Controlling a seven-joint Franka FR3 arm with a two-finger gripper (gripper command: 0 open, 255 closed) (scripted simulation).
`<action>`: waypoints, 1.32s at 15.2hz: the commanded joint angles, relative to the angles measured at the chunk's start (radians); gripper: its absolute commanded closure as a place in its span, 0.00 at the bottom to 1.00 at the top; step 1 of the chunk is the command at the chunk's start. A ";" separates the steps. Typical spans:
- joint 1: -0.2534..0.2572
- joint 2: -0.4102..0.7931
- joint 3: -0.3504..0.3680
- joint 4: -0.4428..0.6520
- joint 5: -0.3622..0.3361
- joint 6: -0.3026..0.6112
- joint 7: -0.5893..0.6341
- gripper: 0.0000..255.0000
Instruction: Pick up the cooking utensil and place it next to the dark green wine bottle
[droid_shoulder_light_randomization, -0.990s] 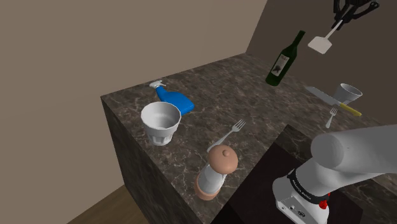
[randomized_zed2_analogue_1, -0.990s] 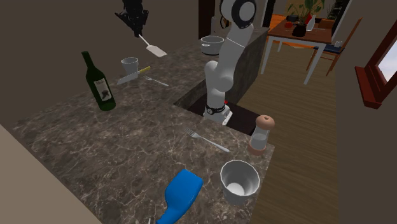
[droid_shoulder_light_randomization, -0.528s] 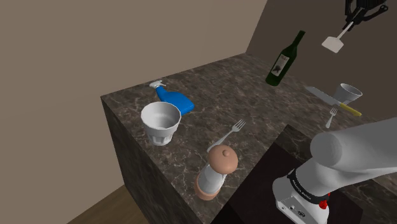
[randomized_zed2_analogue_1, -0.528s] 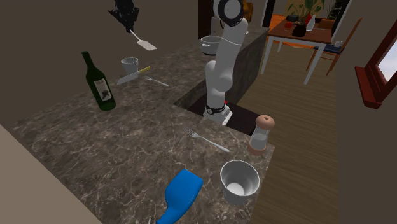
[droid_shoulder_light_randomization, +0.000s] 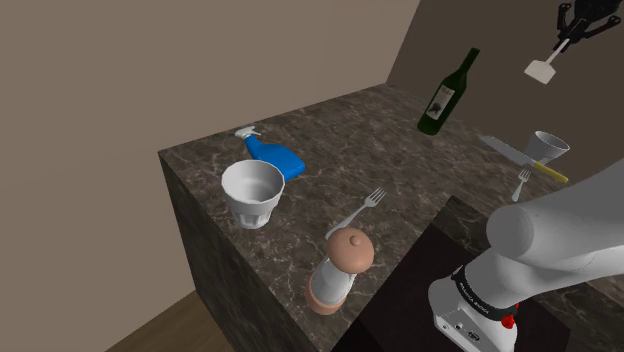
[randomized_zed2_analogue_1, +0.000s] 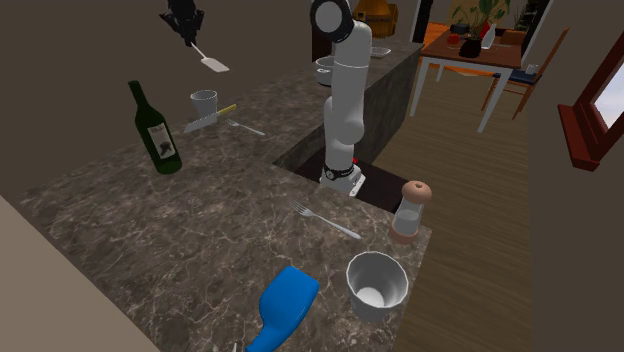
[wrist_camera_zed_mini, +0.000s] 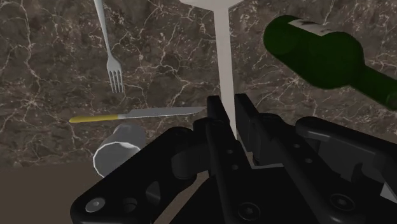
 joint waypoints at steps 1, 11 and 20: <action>-0.007 0.007 -0.009 -0.008 0.002 0.016 -0.018 1.00; -0.004 -0.065 -0.001 -0.231 -0.017 0.169 0.002 1.00; -0.005 -0.103 0.001 -0.394 -0.028 0.295 0.014 1.00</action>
